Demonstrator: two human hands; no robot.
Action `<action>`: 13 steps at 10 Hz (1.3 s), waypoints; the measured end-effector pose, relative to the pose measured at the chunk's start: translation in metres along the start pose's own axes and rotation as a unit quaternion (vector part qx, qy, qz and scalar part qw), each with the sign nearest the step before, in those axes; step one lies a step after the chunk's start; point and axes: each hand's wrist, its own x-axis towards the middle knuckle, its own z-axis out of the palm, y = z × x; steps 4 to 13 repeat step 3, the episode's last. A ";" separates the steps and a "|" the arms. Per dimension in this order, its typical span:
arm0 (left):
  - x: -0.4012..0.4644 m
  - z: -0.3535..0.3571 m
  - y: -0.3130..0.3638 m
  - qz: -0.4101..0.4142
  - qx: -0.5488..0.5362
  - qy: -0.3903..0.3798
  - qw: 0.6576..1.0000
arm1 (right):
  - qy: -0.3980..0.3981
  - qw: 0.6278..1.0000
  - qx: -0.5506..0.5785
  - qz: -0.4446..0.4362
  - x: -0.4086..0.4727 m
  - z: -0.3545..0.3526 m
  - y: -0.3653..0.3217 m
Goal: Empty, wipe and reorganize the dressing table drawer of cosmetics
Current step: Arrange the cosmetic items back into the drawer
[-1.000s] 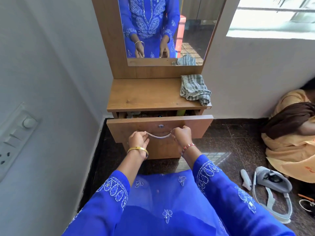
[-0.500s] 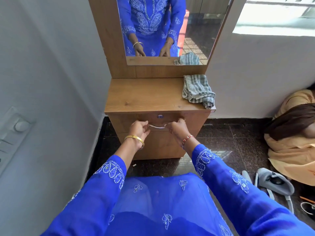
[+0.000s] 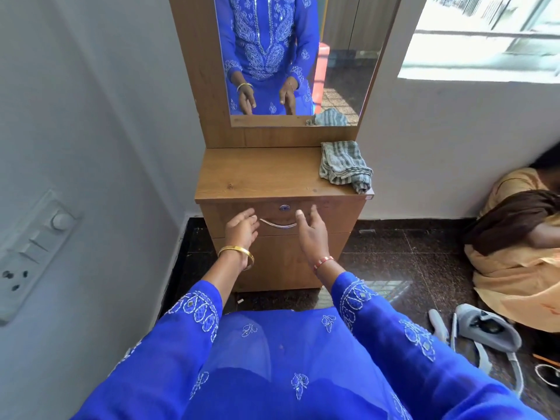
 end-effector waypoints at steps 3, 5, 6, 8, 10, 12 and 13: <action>-0.010 0.016 0.036 0.186 0.120 -0.002 0.975 | 0.048 0.977 -0.095 -0.186 0.001 0.004 -0.040; -0.010 0.016 0.036 0.186 0.120 -0.002 0.975 | 0.048 0.977 -0.095 -0.186 0.001 0.004 -0.040; -0.010 0.016 0.036 0.186 0.120 -0.002 0.975 | 0.048 0.977 -0.095 -0.186 0.001 0.004 -0.040; -0.010 0.016 0.036 0.186 0.120 -0.002 0.975 | 0.048 0.977 -0.095 -0.186 0.001 0.004 -0.040; -0.010 0.016 0.036 0.186 0.120 -0.002 0.975 | 0.048 0.977 -0.095 -0.186 0.001 0.004 -0.040; -0.010 0.016 0.036 0.186 0.120 -0.002 0.975 | 0.048 0.977 -0.095 -0.186 0.001 0.004 -0.040; -0.010 0.016 0.036 0.186 0.120 -0.002 0.975 | 0.048 0.977 -0.095 -0.186 0.001 0.004 -0.040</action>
